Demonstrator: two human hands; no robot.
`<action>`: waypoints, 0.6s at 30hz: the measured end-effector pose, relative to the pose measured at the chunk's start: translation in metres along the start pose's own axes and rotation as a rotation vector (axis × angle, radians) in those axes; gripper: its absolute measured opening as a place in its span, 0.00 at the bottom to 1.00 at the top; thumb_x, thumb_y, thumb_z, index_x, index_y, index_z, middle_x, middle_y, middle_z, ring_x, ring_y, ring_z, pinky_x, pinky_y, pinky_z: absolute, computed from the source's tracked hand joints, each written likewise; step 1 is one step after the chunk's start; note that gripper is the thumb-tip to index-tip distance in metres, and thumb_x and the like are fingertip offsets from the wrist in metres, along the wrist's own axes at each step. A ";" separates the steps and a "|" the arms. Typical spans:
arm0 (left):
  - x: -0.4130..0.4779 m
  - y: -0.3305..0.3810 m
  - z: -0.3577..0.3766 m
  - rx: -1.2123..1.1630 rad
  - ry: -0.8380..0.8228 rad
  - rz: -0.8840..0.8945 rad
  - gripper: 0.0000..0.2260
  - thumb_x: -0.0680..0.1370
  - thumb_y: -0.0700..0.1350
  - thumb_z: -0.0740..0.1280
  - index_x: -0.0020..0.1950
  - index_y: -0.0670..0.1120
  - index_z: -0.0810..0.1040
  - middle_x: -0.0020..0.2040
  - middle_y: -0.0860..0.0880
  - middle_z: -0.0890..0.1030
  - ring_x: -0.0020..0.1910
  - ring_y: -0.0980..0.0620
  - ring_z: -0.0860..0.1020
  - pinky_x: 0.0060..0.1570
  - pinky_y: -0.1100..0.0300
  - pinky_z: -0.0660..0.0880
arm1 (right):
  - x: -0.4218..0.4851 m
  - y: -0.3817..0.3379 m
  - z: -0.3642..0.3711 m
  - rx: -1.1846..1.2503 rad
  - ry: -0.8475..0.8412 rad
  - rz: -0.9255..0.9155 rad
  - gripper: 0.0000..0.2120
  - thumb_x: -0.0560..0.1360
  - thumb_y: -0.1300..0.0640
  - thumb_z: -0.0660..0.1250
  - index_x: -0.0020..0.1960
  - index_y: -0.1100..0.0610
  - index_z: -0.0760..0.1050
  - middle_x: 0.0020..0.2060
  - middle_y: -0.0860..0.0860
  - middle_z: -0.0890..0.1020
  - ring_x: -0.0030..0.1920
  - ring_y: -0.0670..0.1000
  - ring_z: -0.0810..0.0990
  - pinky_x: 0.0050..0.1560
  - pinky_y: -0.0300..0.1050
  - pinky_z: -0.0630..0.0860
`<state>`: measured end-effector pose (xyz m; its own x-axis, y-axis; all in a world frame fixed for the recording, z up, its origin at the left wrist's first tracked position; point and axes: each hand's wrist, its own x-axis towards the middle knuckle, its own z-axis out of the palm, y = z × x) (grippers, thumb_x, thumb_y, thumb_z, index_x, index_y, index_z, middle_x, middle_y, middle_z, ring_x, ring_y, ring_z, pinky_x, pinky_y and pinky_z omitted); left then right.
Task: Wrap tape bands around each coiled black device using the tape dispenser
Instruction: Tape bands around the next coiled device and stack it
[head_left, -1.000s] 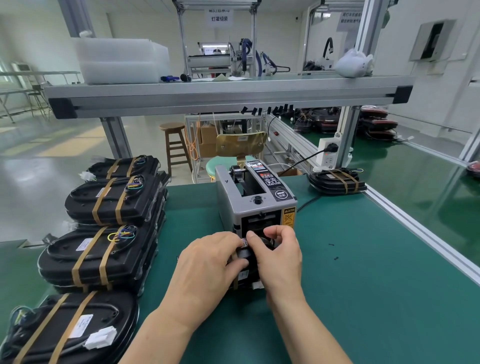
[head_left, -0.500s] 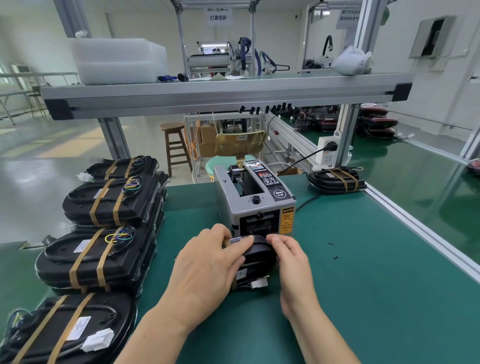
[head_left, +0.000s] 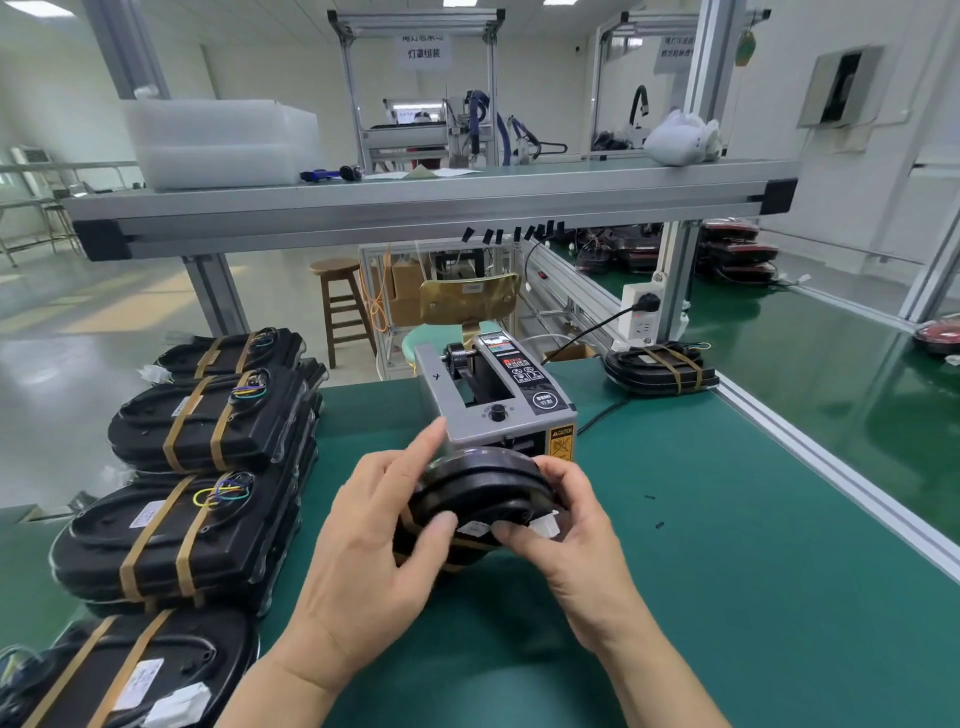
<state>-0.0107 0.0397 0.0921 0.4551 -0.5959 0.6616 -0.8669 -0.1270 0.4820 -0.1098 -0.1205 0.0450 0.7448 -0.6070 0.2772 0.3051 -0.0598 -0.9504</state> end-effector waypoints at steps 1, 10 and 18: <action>0.001 0.002 -0.001 0.025 -0.006 0.001 0.31 0.74 0.54 0.66 0.76 0.59 0.64 0.58 0.57 0.73 0.58 0.55 0.73 0.62 0.57 0.69 | -0.001 -0.003 0.001 -0.033 0.008 -0.032 0.25 0.65 0.60 0.78 0.58 0.44 0.75 0.53 0.49 0.84 0.55 0.50 0.82 0.57 0.43 0.77; 0.000 0.005 -0.009 -0.112 -0.095 -0.037 0.22 0.71 0.52 0.73 0.63 0.51 0.77 0.58 0.57 0.78 0.61 0.53 0.76 0.62 0.60 0.71 | -0.003 -0.018 0.000 0.172 -0.271 0.078 0.25 0.67 0.58 0.73 0.64 0.51 0.77 0.62 0.52 0.81 0.65 0.49 0.78 0.64 0.45 0.74; -0.008 -0.006 -0.022 -0.165 -0.049 -0.076 0.22 0.69 0.47 0.74 0.62 0.51 0.77 0.56 0.57 0.78 0.59 0.55 0.76 0.60 0.71 0.68 | 0.027 -0.001 0.008 0.106 0.364 0.346 0.05 0.77 0.67 0.67 0.45 0.60 0.81 0.37 0.53 0.80 0.31 0.45 0.77 0.33 0.36 0.76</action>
<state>-0.0051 0.0629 0.0965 0.5043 -0.6276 0.5931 -0.7836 -0.0440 0.6197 -0.0852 -0.1303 0.0543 0.5633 -0.8150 -0.1359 0.1500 0.2626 -0.9532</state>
